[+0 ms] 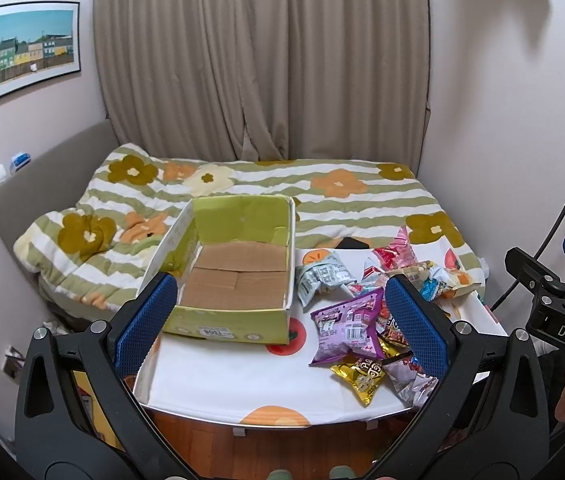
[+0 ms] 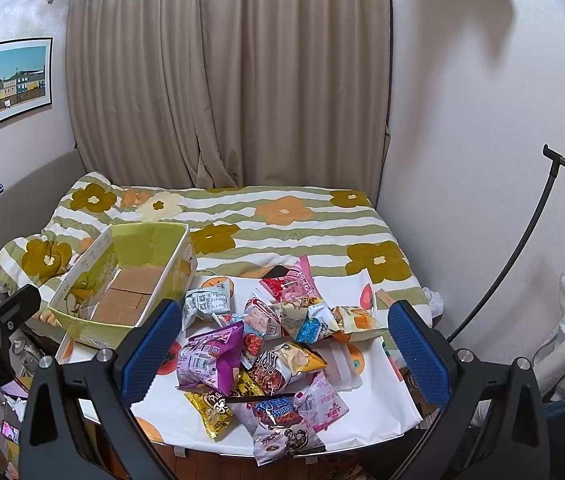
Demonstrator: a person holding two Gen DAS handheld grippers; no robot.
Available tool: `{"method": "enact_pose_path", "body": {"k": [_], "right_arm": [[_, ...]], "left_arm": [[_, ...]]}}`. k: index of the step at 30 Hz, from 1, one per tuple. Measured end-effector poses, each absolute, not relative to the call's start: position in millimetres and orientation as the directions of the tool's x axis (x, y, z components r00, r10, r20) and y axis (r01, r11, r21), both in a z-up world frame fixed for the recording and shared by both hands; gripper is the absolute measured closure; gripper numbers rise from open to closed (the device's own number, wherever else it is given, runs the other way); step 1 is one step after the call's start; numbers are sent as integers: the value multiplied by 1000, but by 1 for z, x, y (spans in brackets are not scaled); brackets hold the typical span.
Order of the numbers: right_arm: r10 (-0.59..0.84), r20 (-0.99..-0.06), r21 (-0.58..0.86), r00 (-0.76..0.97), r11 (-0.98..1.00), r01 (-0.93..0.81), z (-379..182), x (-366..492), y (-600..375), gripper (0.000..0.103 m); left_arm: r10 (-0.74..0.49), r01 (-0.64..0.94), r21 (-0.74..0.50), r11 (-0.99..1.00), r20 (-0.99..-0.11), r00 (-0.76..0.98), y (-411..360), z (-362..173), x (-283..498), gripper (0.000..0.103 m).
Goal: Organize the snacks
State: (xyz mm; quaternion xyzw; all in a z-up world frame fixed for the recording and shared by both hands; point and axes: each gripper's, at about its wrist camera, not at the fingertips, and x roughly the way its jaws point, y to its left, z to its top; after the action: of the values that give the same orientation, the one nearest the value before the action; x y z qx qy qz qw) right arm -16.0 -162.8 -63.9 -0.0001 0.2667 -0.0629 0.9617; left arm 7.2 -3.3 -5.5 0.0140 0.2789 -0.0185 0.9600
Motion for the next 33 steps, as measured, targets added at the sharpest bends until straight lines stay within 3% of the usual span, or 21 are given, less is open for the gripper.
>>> {"method": "enact_pose_path", "body": {"k": [22,33], "right_arm": [[-122,-515,-36,849,992,121,-64,-17,-160,0],[-97,-597,-5,797,993,118,-86,-10,-200,0]], "left_arm": [[-40,48,-1,999,-549,835,2,-5,5,0],[-104,64,-85,994,-663,741,-21,-41,33,0]]}}
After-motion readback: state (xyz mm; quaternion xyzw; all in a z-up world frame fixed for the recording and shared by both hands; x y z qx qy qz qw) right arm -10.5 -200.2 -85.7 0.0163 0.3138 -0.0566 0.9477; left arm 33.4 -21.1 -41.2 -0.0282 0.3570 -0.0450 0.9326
